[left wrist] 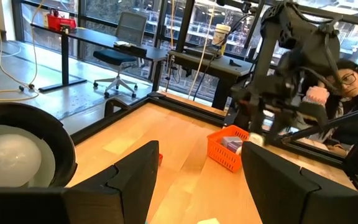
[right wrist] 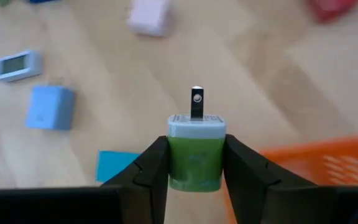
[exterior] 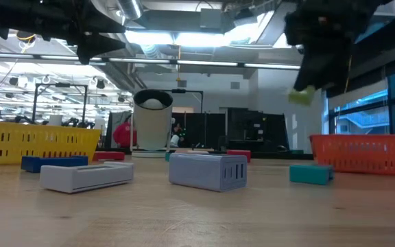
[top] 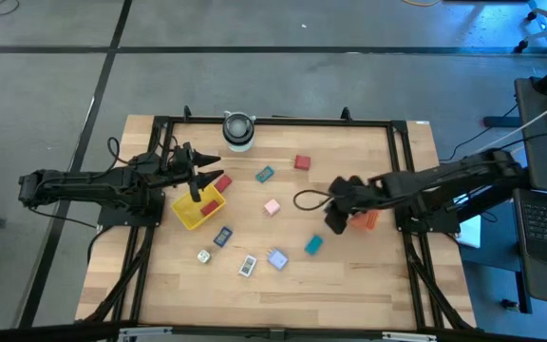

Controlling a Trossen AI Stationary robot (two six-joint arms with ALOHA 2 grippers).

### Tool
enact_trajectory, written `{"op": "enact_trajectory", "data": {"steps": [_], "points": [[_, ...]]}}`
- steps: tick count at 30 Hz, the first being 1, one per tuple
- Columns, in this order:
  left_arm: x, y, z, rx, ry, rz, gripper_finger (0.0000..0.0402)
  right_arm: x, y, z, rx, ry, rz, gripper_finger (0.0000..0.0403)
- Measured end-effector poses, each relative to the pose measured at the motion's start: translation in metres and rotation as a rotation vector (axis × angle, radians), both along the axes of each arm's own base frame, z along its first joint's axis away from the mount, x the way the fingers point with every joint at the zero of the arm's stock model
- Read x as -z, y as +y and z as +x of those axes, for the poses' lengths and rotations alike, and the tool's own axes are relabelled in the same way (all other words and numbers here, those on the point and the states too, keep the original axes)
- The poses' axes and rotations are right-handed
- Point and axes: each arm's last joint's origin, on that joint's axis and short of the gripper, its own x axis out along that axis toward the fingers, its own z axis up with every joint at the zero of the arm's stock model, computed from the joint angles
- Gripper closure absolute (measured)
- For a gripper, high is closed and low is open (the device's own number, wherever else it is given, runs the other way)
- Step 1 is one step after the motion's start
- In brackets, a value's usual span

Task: Pick & Place Office items
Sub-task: Put the right green charger adapter into the orange basket

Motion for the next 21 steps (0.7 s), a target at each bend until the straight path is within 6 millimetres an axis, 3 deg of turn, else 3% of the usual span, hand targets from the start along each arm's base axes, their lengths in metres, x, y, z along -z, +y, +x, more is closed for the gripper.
{"op": "enact_trajectory", "data": {"steps": [6,15,21], "points": [[-0.001,0.000,-0.001,0.000,-0.009,0.002,0.0176,-0.019,0.000,-0.033,0.099,-0.018,-0.074,0.0280],[-0.002,0.000,-0.002,0.000,-0.015,0.001,0.0176,-0.052,0.004,-0.072,0.099,-0.231,-0.212,0.0280],[-0.002,-0.001,-0.002,0.015,-0.021,-0.019,0.0176,-0.057,0.001,-0.097,0.099,-0.300,-0.248,0.0280]]}}
